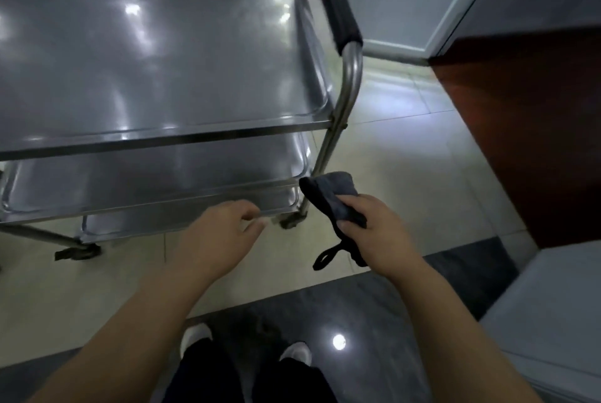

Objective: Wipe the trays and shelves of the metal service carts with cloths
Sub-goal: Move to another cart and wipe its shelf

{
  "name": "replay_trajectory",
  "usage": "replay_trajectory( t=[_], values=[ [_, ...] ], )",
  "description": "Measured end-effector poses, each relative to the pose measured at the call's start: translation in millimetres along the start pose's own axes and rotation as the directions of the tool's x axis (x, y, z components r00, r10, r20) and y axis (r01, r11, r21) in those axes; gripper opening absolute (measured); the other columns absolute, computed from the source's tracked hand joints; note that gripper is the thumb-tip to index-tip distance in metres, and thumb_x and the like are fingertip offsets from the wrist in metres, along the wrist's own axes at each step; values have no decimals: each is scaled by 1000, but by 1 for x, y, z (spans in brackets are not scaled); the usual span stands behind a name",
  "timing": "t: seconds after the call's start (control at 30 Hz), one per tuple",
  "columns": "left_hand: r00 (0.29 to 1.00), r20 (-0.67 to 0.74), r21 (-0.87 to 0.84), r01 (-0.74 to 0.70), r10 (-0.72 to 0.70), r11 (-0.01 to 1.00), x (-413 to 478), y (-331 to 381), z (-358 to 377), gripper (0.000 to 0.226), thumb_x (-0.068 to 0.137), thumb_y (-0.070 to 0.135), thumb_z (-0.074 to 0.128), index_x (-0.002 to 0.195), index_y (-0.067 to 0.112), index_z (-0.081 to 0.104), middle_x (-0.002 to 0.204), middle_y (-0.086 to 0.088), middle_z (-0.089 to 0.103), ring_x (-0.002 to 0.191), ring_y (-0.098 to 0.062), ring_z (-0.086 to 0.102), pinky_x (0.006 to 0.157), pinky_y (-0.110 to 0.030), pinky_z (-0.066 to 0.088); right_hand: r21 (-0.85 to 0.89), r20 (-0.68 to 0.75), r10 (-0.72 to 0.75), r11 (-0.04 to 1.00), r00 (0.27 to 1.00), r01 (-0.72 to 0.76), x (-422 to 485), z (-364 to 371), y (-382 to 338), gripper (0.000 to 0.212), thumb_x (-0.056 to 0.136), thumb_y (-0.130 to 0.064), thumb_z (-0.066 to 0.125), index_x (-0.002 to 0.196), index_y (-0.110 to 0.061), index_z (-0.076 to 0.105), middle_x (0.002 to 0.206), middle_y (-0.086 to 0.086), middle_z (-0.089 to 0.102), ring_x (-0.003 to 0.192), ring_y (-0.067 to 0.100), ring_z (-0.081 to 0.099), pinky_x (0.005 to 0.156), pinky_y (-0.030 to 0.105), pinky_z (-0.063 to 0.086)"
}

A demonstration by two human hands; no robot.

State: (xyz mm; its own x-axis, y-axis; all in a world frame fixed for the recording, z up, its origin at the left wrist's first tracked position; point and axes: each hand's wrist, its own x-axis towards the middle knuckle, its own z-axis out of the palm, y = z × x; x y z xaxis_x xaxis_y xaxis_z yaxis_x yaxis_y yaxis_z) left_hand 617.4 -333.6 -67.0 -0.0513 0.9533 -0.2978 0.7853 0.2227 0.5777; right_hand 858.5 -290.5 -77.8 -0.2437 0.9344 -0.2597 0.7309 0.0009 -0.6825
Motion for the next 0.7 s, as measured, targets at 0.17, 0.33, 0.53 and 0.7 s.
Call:
replay_trajectory(
  t=[0.17, 0.33, 0.53, 0.7],
  values=[
    [997, 13, -90, -79, 80, 993, 32, 84, 12, 26, 89, 42, 56, 105, 25, 65, 105, 6, 65, 92, -8, 59, 85, -34, 50, 131, -85, 68, 990, 994, -56, 6, -75, 24, 41, 89, -20, 61, 129, -24, 55, 115, -8, 50, 99, 19, 56, 85, 45, 51],
    [978, 27, -106, -203, 207, 973, 94, 160, 33, 32, 89, 46, 52, 112, 26, 62, 109, 8, 63, 97, -10, 58, 86, -35, 50, 133, -185, 139, 984, 973, -115, 36, -145, 65, 40, 90, -16, 62, 129, -22, 55, 108, -15, 50, 92, 2, 54, 77, 18, 46],
    [922, 79, -45, -377, 380, 925, 200, 268, 61, 33, 91, 49, 48, 114, 28, 60, 111, 11, 62, 99, -8, 56, 83, -30, 47, 53, -337, 203, 979, 920, -196, 87, -248, 99, 40, 90, -19, 60, 130, -25, 54, 117, -8, 51, 97, 14, 54, 82, 31, 48],
    [890, 91, 50, -453, 448, 890, 281, 338, 66, 33, 91, 48, 46, 114, 28, 59, 112, 11, 62, 99, -10, 56, 77, -27, 44, 50, -432, 201, 979, 879, -199, 128, -321, 128, 40, 89, -18, 60, 128, -28, 56, 117, -11, 51, 95, 13, 56, 80, 38, 51]
  ],
)
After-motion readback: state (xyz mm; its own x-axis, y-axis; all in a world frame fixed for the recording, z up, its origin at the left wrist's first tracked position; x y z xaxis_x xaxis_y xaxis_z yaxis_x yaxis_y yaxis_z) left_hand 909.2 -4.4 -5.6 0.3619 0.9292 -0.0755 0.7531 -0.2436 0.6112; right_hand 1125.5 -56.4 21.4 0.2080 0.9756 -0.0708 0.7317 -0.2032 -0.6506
